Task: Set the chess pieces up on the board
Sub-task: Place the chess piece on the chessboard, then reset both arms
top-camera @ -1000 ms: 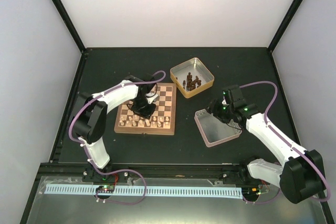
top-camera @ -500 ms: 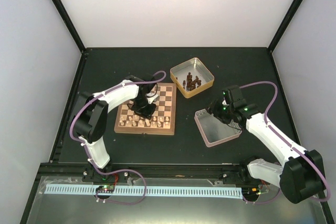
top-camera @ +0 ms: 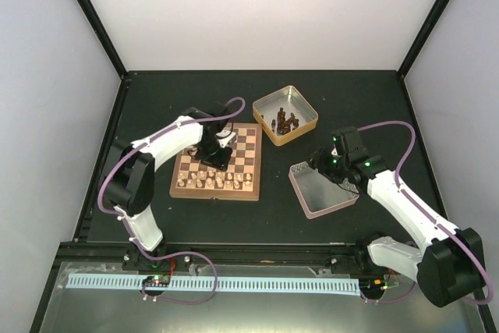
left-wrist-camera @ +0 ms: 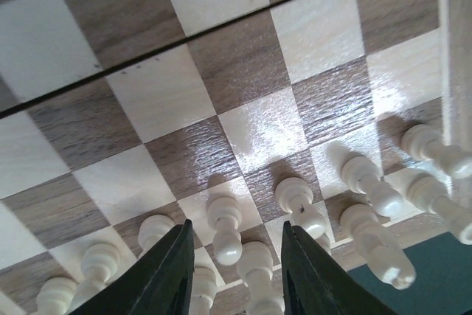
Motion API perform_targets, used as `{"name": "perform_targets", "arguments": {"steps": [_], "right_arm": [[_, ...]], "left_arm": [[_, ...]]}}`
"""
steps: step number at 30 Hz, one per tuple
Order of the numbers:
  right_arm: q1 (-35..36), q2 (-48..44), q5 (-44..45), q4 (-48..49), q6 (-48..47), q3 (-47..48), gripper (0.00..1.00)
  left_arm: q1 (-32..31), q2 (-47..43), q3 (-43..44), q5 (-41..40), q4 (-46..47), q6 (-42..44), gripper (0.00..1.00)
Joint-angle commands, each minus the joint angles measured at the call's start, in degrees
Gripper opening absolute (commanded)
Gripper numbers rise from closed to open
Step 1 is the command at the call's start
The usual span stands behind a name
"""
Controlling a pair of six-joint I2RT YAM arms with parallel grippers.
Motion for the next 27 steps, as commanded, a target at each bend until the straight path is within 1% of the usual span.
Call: {"name": "perform_targets", "arguments": {"steps": [1,5,8,12,15,17,18,20,22,25,27], "right_arm": [[-0.43,-1.87,2.03,0.51,-1.74,-0.57,0.55],[-0.46,-2.54,3.61,0.53,-3.49,-0.37,0.56],[-0.41,-3.28,5.57,0.45,-5.91,0.15,0.56],[-0.45,-5.06,7.95,0.91,-10.21,0.65,0.58],[-0.46,-7.28,9.31,1.62,-13.61,0.72,0.63],[-0.47,-9.20,10.12,2.14,-15.31,0.62,0.67],[-0.46,-10.47,10.55,2.38,-16.15,0.57,0.69],[-0.42,-13.00,11.62,2.76,-17.53,0.34,0.75],[-0.51,-15.82,12.61,3.08,-19.11,0.28,0.79],[-0.49,-21.03,14.88,3.01,-21.76,0.35,0.88],[-0.50,-24.68,17.04,2.54,-23.40,0.37,0.94]], "left_arm": [[0.89,-5.77,3.93,-1.04,0.58,-1.43,0.35],[1.19,-12.22,3.93,-2.02,3.57,-2.57,0.39],[1.51,-19.27,2.71,-4.65,6.44,-3.25,0.43],[1.81,-32.52,-1.97,-9.14,12.00,-3.91,0.51],[1.87,-45.64,-8.01,-12.72,17.79,-4.58,0.62],[1.90,-54.26,-13.41,-14.54,23.09,-4.26,0.68],[1.91,-58.18,-15.99,-14.89,25.17,-3.88,0.72],[1.93,-65.76,-20.09,-14.44,27.69,-3.21,0.76],[1.96,-71.48,-21.68,-13.94,27.59,-3.18,0.80],[1.89,-77.56,-22.94,-15.95,24.65,-3.99,0.97],[1.86,-80.66,-23.36,-18.38,22.18,-5.45,0.99]]}}
